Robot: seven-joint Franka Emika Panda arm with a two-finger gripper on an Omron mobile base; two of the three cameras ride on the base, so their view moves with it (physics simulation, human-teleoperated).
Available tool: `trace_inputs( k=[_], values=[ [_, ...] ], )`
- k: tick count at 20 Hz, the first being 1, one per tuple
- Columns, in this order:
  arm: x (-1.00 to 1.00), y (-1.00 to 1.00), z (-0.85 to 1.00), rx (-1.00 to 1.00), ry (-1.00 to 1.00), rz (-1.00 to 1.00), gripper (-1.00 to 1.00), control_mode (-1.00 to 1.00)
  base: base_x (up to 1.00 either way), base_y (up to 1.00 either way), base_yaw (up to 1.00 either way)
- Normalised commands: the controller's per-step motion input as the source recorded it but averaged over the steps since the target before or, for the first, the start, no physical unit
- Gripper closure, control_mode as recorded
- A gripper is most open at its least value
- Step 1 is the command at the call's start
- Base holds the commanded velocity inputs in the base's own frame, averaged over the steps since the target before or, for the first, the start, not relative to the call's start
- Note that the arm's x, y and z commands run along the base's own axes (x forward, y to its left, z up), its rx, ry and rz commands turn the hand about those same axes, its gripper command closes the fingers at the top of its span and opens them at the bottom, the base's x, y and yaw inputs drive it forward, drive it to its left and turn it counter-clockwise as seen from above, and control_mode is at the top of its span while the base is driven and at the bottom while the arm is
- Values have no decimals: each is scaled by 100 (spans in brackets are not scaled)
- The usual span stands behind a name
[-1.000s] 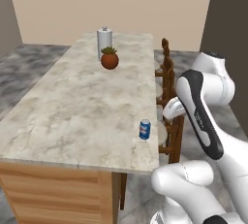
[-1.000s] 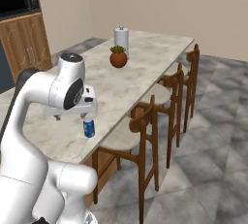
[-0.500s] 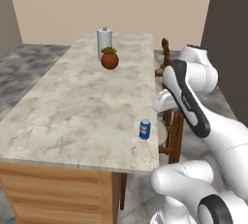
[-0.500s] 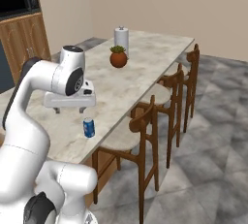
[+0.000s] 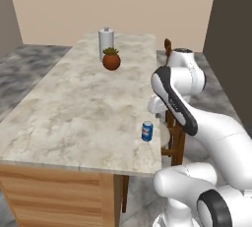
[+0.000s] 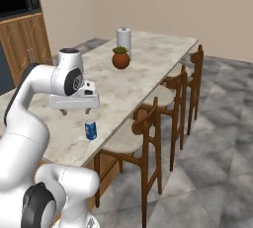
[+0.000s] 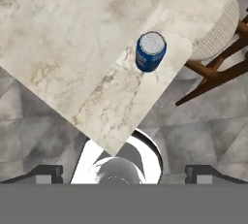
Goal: Four empty soda cans are scattered around the kitchen. Gather all the cans and cluster them next to the stove for recycling.
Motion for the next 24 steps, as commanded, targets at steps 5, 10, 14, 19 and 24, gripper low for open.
trace_inputs(
  k=[5, 10, 14, 19, 24],
  values=[
    [16, 4, -13, -7, -5, -9, -100, -100, 0, 0, 0],
    [1, 3, -9, -1, -7, -5, -100, -100, 0, 0, 0],
    [0, 1, -11, 0, -9, -3, -100, -100, 0, 0, 0],
    [2, 0, -18, 0, -7, -3, -100, -100, 0, 0, 0],
    [5, 3, -21, 0, -6, -3, -100, -100, 0, 0, 0]
  ],
)
